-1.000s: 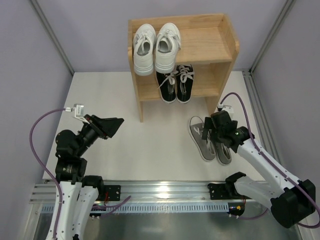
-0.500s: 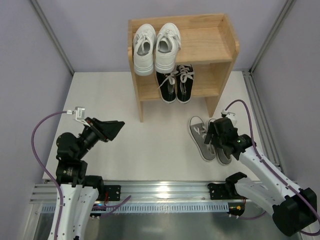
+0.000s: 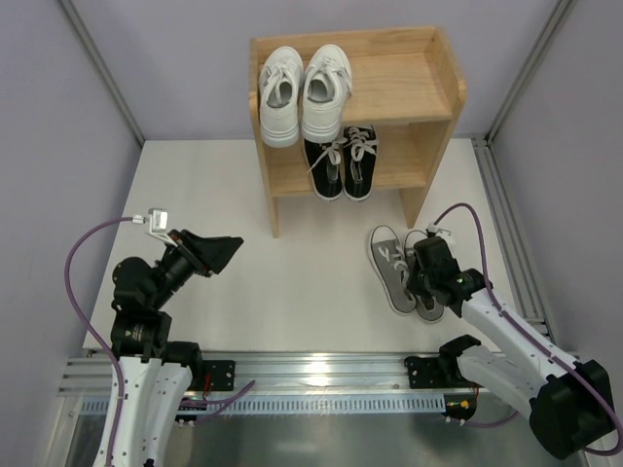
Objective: Place and organize the shoes onto the shoe shelf
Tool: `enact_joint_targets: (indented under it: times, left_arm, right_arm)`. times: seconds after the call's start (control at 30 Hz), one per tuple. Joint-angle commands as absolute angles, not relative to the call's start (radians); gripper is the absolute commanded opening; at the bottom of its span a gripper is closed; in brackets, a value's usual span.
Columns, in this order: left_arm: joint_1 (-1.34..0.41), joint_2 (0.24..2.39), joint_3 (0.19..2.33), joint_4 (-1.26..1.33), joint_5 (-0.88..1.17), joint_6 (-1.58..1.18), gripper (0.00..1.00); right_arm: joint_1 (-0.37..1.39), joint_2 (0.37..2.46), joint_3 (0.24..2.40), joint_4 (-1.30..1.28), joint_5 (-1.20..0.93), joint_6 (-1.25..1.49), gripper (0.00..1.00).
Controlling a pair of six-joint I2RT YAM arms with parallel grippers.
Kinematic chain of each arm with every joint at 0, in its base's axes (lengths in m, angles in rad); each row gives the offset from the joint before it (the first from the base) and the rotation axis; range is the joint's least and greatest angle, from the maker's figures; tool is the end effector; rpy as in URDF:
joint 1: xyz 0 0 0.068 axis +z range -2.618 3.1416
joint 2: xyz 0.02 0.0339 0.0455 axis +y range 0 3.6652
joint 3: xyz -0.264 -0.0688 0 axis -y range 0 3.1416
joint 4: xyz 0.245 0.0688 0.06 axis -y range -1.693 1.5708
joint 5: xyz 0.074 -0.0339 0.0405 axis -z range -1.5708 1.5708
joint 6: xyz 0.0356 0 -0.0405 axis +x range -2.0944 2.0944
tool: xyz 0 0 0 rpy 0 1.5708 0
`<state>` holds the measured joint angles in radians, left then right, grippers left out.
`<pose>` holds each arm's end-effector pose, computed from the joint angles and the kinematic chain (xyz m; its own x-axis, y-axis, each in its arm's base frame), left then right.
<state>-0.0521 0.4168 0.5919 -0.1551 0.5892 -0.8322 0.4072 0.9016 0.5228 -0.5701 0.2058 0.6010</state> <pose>0.1118 -0.0256 0.3242 -0.4288 -0.5932 -0.6813 0.4175 0.5387 -0.7318 0.1585 0.0604 0.1972 -0.7730 0.2694 -0.5744 0.1924 0.9623 0.1924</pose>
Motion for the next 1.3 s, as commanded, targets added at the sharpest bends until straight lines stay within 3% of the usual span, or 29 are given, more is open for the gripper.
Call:
enact_joint_targets:
  times: [0.0, 0.17, 0.2, 0.23, 0.33, 0.4, 0.73, 0.9, 1.1, 1.27]
  left_arm:
    - [-0.054, 0.414, 0.591, -0.143, 0.618, -0.842, 0.53]
    - [-0.054, 0.417, 0.6, -0.143, 0.615, -0.845, 0.52]
    - [-0.054, 0.417, 0.601, -0.146, 0.615, -0.845, 0.52]
    - [-0.054, 0.417, 0.604, -0.146, 0.615, -0.844, 0.52]
    - [-0.052, 0.419, 0.609, -0.149, 0.614, -0.841, 0.52]
    - [-0.054, 0.423, 0.611, -0.147, 0.611, -0.842, 0.52]
    - [-0.054, 0.448, 0.598, -0.144, 0.632, -0.851, 0.52]
    - [-0.074, 0.523, 0.588, -0.169, 0.718, -0.832, 0.57]
    - [-0.123, 0.515, 0.571, -0.175, 0.723, -0.813, 0.7]
    - [-0.133, 0.514, 0.557, -0.172, 0.722, -0.81, 0.73]
  right_arm:
    - [0.407, 0.91, 0.512, -0.462, 0.085, 0.612, 0.04]
    - [0.422, 0.844, 0.55, -0.471, 0.046, 0.638, 0.04]
    - [0.426, 0.833, 0.563, -0.524, 0.063, 0.643, 0.12]
    - [0.429, 0.819, 0.593, -0.557, 0.115, 0.649, 0.49]
    - [0.458, 0.724, 0.635, -0.661, 0.205, 0.667, 0.73]
    - [0.471, 0.652, 0.673, -0.699, 0.225, 0.676, 0.77]
    - [0.528, 0.672, 0.608, -0.689, 0.184, 0.729, 0.76]
    - [0.61, 0.767, 0.557, -0.62, 0.235, 0.758, 0.76]
    - [0.675, 0.971, 0.561, -0.581, 0.351, 0.795, 0.76]
    - [0.678, 1.014, 0.54, -0.531, 0.399, 0.805, 0.73]
